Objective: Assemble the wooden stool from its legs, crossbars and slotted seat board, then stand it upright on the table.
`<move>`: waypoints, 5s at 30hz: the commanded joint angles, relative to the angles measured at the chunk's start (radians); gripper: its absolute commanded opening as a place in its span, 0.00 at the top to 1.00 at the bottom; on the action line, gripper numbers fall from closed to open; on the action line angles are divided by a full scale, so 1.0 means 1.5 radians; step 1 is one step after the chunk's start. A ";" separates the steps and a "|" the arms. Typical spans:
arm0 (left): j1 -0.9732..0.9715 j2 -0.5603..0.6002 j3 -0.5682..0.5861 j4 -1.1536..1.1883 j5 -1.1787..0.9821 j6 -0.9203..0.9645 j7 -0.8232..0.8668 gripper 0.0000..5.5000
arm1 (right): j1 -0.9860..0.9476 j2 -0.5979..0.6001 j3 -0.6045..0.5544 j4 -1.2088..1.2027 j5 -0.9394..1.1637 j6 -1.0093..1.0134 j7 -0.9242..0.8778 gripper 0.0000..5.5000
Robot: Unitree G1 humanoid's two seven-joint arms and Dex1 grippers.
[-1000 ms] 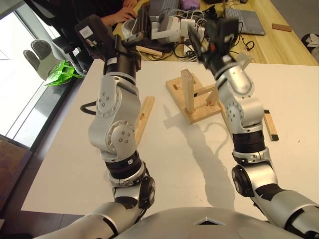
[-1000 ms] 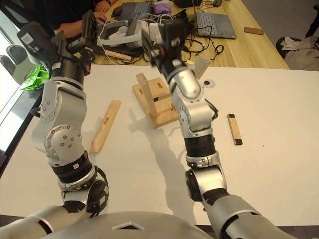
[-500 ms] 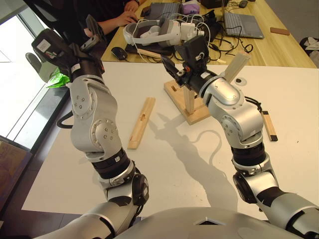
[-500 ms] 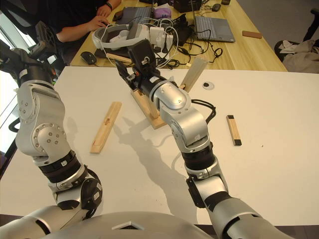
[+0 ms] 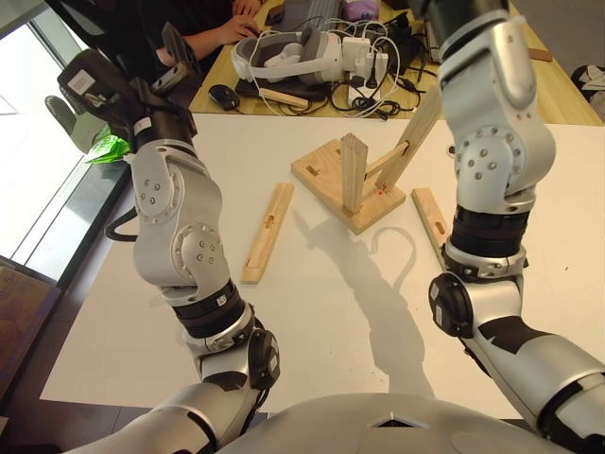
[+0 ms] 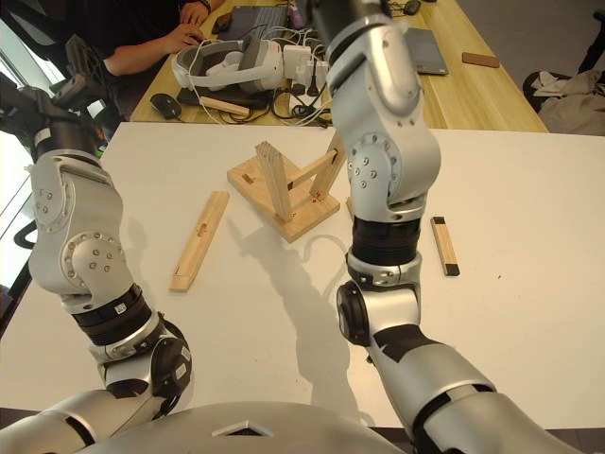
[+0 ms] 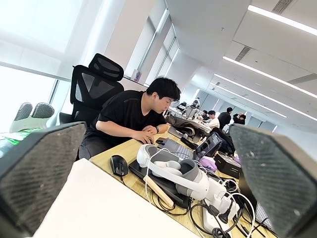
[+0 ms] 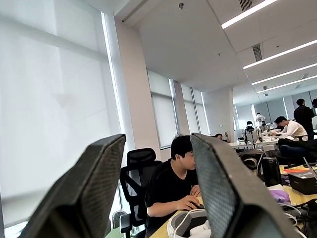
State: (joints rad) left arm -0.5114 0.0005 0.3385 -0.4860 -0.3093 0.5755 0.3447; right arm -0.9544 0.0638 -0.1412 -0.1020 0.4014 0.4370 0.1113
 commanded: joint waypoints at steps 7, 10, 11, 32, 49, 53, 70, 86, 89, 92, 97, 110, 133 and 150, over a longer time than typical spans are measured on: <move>0.001 0.007 -0.009 -0.005 0.010 0.005 0.000 0.02 | 0.257 -0.060 0.213 -0.089 -0.025 0.236 0.002 0.55; 0.004 0.007 -0.008 -0.006 0.009 0.007 -0.001 0.02 | 0.288 -0.082 0.214 -0.072 -0.058 0.241 -0.004 0.55; 0.004 0.007 -0.007 -0.006 0.009 0.007 -0.001 0.02 | 0.287 -0.073 0.206 -0.075 -0.052 0.236 -0.003 0.55; 0.014 0.010 -0.002 -0.010 0.029 -0.008 0.007 0.02 | 0.141 -0.061 -0.077 -0.066 0.264 0.093 0.077 0.55; 0.019 0.016 -0.013 0.003 0.039 0.003 0.003 0.02 | 0.343 -0.143 0.203 -0.082 0.094 0.192 0.222 0.55; 0.097 0.046 -0.044 -0.028 0.075 0.084 -0.005 0.02 | 0.199 -0.051 0.007 -0.110 0.166 0.082 0.062 0.55; 0.271 0.013 -0.152 -0.160 0.188 0.284 0.010 0.02 | 0.402 -0.190 -0.079 -0.004 -0.016 0.130 -0.036 0.55; 0.168 -0.195 -0.318 -0.055 0.232 0.299 0.078 0.02 | 0.392 0.009 0.091 -0.101 0.063 0.242 -0.017 0.55; 0.208 -0.175 -0.299 -0.080 0.219 0.295 0.071 0.02 | 0.385 -0.008 0.059 -0.095 0.043 0.232 -0.031 0.55; 0.244 -0.130 -0.262 -0.108 0.210 0.291 0.053 0.02 | 0.373 -0.027 0.021 -0.078 0.024 0.211 -0.049 0.55; 0.261 -0.088 -0.200 -0.128 0.176 0.289 0.022 0.07 | 0.382 -0.029 0.004 -0.089 0.021 0.199 -0.054 0.59; 0.321 0.117 -0.029 -0.113 0.172 0.216 -0.142 0.41 | 0.385 -0.225 -0.094 0.102 -0.064 0.044 0.022 0.95; 0.276 -0.121 -0.348 -0.199 0.135 0.367 -0.031 0.99 | 0.414 -0.073 0.100 -0.085 -0.004 0.166 0.071 1.00; 0.158 0.051 -0.044 0.065 0.209 0.203 -0.039 0.99 | 0.247 -0.137 -0.099 0.296 -0.152 0.064 -0.203 1.00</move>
State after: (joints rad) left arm -0.2324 0.1016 0.2930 -0.4809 -0.0097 0.9261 0.2711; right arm -0.5139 -0.1546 -0.2946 0.2418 0.1795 0.5516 -0.1862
